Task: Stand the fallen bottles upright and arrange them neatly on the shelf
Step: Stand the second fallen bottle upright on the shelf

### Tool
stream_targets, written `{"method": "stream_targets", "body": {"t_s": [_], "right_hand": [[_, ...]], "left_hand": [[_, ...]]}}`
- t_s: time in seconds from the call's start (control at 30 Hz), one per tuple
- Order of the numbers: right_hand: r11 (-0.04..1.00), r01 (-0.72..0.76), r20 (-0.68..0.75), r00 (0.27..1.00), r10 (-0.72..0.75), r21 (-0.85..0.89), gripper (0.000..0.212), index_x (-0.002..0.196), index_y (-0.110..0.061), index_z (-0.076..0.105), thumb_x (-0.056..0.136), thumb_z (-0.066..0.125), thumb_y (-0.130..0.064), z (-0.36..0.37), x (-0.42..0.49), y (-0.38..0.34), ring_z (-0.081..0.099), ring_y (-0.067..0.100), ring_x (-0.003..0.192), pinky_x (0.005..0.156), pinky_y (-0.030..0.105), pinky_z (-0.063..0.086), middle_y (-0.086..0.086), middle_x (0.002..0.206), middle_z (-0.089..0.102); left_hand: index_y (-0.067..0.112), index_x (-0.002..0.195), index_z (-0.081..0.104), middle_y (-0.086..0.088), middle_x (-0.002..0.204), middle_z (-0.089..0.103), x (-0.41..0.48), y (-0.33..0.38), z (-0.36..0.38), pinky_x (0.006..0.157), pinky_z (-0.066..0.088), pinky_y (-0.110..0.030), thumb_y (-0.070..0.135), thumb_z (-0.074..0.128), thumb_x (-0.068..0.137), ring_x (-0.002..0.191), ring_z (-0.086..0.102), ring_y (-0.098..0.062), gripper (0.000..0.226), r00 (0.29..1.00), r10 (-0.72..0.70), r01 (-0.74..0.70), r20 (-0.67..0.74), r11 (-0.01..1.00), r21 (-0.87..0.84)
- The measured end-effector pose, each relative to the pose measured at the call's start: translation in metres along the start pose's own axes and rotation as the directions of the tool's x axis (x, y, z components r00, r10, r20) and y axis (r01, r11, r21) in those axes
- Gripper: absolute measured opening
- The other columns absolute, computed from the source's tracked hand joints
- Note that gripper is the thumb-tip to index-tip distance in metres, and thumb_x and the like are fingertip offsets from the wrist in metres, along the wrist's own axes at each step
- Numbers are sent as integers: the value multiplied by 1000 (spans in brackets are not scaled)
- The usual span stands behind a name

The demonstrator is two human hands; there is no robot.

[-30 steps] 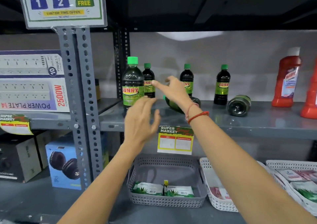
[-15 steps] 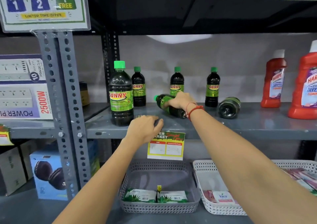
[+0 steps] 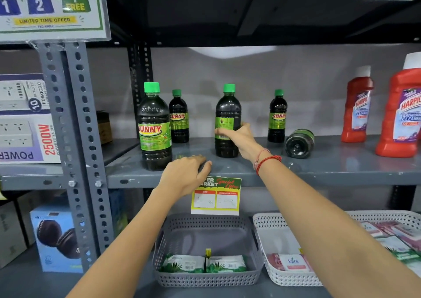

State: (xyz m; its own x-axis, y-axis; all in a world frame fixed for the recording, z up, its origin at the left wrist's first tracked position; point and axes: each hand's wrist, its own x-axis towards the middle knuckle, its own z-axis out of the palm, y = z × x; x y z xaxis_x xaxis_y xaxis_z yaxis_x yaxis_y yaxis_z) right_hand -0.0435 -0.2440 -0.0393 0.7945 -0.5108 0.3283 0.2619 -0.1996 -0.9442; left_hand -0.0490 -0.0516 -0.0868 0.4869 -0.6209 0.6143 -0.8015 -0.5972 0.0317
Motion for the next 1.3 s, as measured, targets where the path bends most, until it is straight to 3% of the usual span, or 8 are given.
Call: {"method": "stream_targets", "body": {"t_s": [0.13,0.33,0.57,0.77,0.9,1.07,1.17,1.3], "right_hand": [[998,-14,75,997,19,-69,85,126,-6,39,59,90,-19,-7,0,1,60,24,112,101,40,46,10,121,62],[998,-60,235,970,56,9,47,122,-1,57,77,65,8,-19,-8,-1,59,29,118,103,37,45,11,112,68],[874,112,-51,987,-154,-473,79,120,-11,57,56,89,-44,-7,-15,3,56,15,104,96,34,48,-2,110,63],[983,-151,312,933,177,-107,42,118,-10,62,78,75,-11,-22,-9,-8,59,24,116,100,33,46,9,119,68],[981,-157,255,950,182,-116,46,117,-7,62,74,76,-1,-22,-5,-3,58,25,120,103,33,44,10,119,67],[941,4,135,990,44,-338,63,110,-17,59,59,89,-38,-9,-10,-1,58,16,105,90,28,45,-1,110,65],[975,-98,274,950,151,-199,69,131,-8,53,70,84,-22,-13,-9,-2,54,23,123,110,37,38,10,130,62],[985,-161,313,935,170,-54,49,123,-6,58,77,72,5,-21,-7,-2,55,25,124,109,36,38,14,131,62]], "left_hand": [[16,93,55,-4,98,66,0,1,-1,62,39,-33,42,25,95,86,61,-29,40,1000,2,-2,5,1000,3],[15,90,54,-4,98,66,0,2,0,62,37,-33,41,26,95,87,61,-30,38,1000,-12,12,15,1000,3],[15,90,55,-2,103,67,-1,3,-1,66,46,-35,38,28,93,90,62,-30,36,1000,-32,31,-2,999,-4],[15,84,53,-3,91,66,-2,4,-1,59,36,-31,37,29,93,81,60,-28,34,1000,-21,21,-17,1000,-9],[13,86,54,-4,93,67,-2,4,0,59,37,-32,36,30,93,82,60,-29,35,999,-29,29,-31,1000,-1],[14,98,60,-3,105,69,-1,4,1,63,42,-33,37,29,93,90,63,-29,39,998,-36,37,-51,999,17],[13,95,60,-1,103,68,-1,4,2,60,40,-32,37,30,93,91,64,-29,38,998,-27,27,-53,1000,3],[14,89,57,-2,98,68,-2,3,3,57,33,-31,37,29,92,84,62,-28,36,998,-25,25,-51,1000,12]]}}
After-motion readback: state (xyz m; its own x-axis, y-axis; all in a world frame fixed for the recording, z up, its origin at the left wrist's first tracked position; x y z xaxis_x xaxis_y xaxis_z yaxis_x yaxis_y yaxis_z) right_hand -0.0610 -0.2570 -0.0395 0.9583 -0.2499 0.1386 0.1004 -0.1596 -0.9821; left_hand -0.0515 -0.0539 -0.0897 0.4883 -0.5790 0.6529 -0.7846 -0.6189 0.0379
